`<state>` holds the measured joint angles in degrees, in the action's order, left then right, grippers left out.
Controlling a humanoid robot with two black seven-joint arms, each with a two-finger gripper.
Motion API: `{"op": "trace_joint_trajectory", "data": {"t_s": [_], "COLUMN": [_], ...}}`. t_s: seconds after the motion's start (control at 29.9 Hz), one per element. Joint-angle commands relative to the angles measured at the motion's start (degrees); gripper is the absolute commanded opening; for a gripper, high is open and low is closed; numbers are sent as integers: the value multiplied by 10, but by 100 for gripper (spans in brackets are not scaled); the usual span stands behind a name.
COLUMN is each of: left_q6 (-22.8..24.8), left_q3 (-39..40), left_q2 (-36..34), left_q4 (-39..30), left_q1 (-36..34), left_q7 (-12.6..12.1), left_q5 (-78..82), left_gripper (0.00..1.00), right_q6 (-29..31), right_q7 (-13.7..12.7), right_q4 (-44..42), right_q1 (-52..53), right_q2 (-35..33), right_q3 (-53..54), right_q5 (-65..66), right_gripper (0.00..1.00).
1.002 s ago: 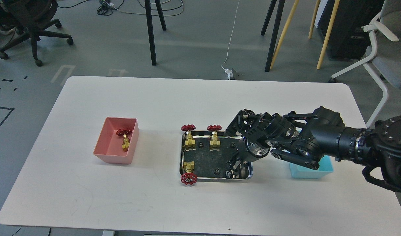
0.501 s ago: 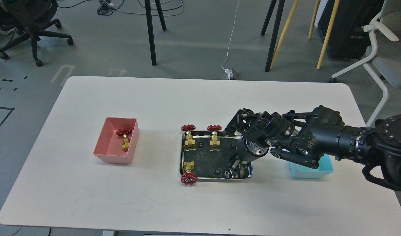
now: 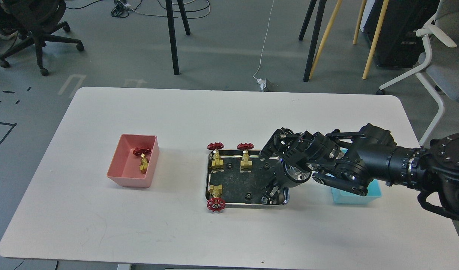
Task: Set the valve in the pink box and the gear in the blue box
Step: 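Close the right gripper on the small black gear in the tray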
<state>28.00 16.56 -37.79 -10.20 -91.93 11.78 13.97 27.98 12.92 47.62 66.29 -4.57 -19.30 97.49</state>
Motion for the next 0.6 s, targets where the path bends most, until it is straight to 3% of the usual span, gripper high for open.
{"op": "trace_joint_trajectory", "data": {"t_s": [0.0,0.27,0.57], "left_q6": [0,0,0], "left_q3": [0,1,1], "left_q2": [0,1,2], "left_q4": [0,5,7], "left_q1": [0,0,0], "left_q7": [0,0,0], "left_q5": [0,0,0], "left_gripper": [95,95,95], "right_q6": [0,0,0], "right_q7": [0,-2,-3], "right_q4": [0,-2,-7], "right_q1": [1,1,11], "right_q2": [-1,0,2], "right_q3": [-3,-3,8], "right_q5": [0,1,-1], "right_gripper": [38,19,8]}}
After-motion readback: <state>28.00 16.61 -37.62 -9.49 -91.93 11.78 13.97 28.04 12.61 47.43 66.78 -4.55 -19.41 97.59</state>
